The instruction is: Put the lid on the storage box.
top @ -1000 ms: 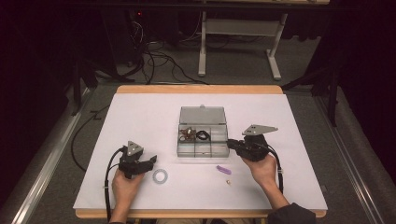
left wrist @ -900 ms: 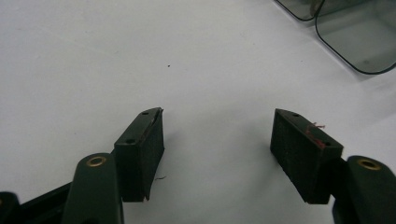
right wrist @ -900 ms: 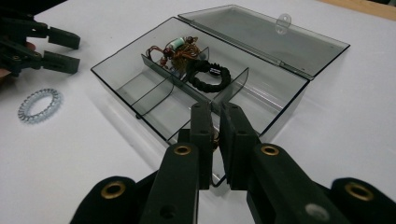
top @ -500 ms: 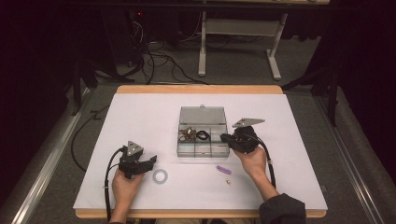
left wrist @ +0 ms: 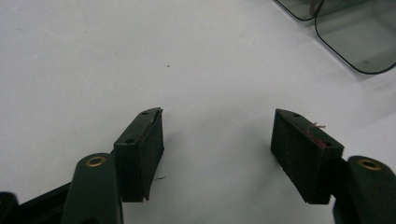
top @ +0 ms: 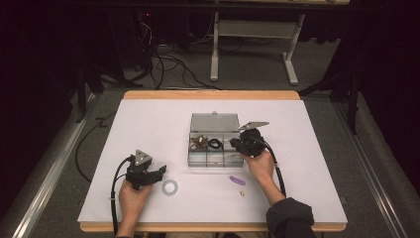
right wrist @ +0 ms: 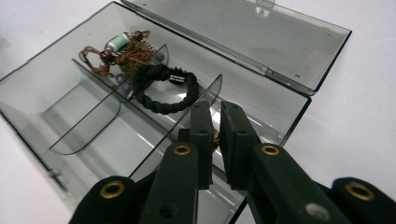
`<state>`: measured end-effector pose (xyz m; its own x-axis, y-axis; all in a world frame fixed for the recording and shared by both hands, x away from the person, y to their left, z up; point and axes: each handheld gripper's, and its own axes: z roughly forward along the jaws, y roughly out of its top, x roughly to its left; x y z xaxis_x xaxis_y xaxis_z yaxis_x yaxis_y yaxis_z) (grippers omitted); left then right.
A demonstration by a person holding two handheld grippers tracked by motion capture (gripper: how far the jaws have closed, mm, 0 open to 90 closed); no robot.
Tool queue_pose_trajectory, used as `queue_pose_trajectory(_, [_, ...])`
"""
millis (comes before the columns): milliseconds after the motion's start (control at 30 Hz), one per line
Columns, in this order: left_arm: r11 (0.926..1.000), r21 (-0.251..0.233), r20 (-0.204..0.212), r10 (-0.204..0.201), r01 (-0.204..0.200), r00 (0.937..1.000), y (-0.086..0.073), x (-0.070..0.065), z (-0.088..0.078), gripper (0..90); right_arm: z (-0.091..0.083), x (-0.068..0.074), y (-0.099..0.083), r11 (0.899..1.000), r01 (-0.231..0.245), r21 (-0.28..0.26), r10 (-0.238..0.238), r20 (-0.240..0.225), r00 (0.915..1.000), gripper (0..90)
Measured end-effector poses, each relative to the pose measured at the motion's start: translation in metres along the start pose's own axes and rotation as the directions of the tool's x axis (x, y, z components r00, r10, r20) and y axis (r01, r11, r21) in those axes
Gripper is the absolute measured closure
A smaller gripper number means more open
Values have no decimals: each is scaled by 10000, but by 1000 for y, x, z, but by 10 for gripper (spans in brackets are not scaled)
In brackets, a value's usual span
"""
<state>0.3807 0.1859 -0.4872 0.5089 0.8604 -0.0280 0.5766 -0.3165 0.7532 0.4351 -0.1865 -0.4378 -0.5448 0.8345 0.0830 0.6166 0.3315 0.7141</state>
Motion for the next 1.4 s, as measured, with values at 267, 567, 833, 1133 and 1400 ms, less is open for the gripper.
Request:
queue_pose_trajectory(267, [10000, 2, 1, -2, 2, 10000, 0, 0, 0, 349, 10, -3, 2, 9997, -144, 195, 138, 288, 9995, 796])
queue_pose_trajectory(567, [10000, 8, 5, 7, -7, 10000, 0, 0, 0, 349, -4, -2, 1, 9999, -102, -98, 103, 100, 9999, 769])
queue_pose_trajectory(833, [10000, 7, 3, 2, -2, 10000, 0, 0, 0, 348, -20, 5, -1, 9988, 126, -480, -138, -236, 9996, 733])
queue_pose_trajectory(1133, [10000, 10, -2, 15, -15, 10000, 0, 0, 0, 349, -39, 9, -11, 9977, 146, -667, -181, -522, 9985, 721])
queue_pose_trajectory(1400, [10000, 8, -2, 1, -1, 10000, 0, 0, 0, 348, -59, 11, -24, 9940, 182, -1078, -251, -637, 9977, 710])
